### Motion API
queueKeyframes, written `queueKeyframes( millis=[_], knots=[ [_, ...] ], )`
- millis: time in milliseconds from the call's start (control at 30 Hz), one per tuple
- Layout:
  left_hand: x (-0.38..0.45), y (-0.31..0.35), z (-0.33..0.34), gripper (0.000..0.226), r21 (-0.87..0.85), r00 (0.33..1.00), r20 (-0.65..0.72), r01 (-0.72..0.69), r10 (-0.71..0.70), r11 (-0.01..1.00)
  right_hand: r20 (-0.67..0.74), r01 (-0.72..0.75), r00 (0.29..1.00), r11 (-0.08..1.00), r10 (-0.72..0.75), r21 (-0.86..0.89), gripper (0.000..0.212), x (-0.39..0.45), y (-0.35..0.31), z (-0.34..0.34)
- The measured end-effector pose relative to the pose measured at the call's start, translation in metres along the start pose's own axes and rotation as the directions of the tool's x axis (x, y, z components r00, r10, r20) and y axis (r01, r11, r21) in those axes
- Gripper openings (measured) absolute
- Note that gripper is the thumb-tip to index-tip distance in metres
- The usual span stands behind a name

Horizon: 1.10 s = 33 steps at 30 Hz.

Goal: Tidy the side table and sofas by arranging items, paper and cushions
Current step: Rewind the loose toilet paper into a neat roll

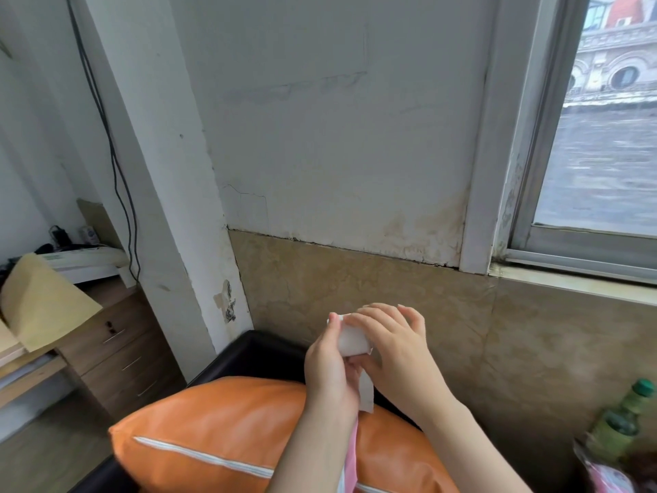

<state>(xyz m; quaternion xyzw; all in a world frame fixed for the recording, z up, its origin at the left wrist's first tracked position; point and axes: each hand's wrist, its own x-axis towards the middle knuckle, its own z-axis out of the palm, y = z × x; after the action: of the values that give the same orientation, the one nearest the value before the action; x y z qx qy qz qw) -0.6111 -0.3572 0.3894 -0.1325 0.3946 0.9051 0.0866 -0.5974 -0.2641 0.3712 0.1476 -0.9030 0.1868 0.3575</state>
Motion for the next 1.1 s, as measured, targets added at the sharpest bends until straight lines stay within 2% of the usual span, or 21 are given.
queueKeyframes(
  millis=[200, 333, 367, 467, 533, 667, 767, 833, 900, 967, 1100],
  knots=[
    [-0.001, 0.008, -0.004, 0.026, 0.008, 0.995, 0.041, 0.093, -0.093, 0.996, 0.036, -0.010, 0.999, 0.985, 0.004, 0.169, 0.022, -0.001, 0.011, 0.001],
    [0.005, 0.007, -0.004, 0.031, 0.038, 0.994, 0.037, 0.099, -0.101, 0.994, 0.133, -0.180, 0.980, 0.940, 0.146, 0.291, 0.048, 0.001, 0.007, -0.002],
    [0.005, 0.006, -0.004, 0.033, 0.043, 0.996, 0.047, 0.079, -0.081, 0.996, 0.146, -0.217, 0.973, 0.924, 0.179, 0.314, 0.047, 0.001, 0.005, -0.003],
    [0.003, 0.001, -0.002, 0.044, 0.061, 0.989, 0.147, -0.006, -0.003, 0.998, 0.161, -0.320, 0.947, 0.864, 0.279, 0.389, 0.010, 0.004, 0.004, -0.005],
    [0.001, -0.001, -0.002, 0.042, 0.111, 0.980, 0.190, -0.077, 0.055, 0.991, 0.153, -0.342, 0.940, 0.860, 0.306, 0.378, 0.007, 0.007, 0.004, -0.005],
    [0.004, -0.001, -0.001, 0.023, 0.149, 0.990, 0.098, -0.114, 0.100, 0.982, 0.075, -0.311, 0.950, 0.923, 0.302, 0.225, 0.031, 0.010, 0.000, 0.003],
    [0.005, 0.003, 0.000, 0.021, 0.125, 0.993, 0.005, -0.120, 0.120, 0.985, -0.076, -0.198, 0.974, 0.967, 0.212, 0.158, 0.027, 0.005, 0.004, 0.006],
    [0.006, 0.006, 0.001, 0.020, 0.101, 0.992, -0.023, -0.119, 0.122, 0.988, -0.048, -0.074, 0.996, 0.993, 0.078, 0.092, 0.040, 0.005, 0.008, 0.005],
    [0.005, 0.007, 0.002, 0.021, 0.092, 0.996, -0.018, -0.091, 0.093, 0.992, 0.009, -0.011, 1.000, 0.998, 0.011, 0.060, 0.050, 0.005, 0.009, 0.003],
    [0.002, 0.007, 0.003, 0.020, 0.053, 0.999, -0.009, -0.035, 0.035, 0.998, -0.006, -0.030, 1.000, 0.996, 0.030, 0.082, 0.049, 0.003, 0.009, 0.003],
    [-0.002, 0.009, 0.003, 0.023, -0.006, 0.997, 0.037, 0.063, -0.063, 0.998, -0.016, -0.039, 0.999, 0.993, 0.041, 0.110, 0.032, 0.002, 0.013, 0.001]
  ],
)
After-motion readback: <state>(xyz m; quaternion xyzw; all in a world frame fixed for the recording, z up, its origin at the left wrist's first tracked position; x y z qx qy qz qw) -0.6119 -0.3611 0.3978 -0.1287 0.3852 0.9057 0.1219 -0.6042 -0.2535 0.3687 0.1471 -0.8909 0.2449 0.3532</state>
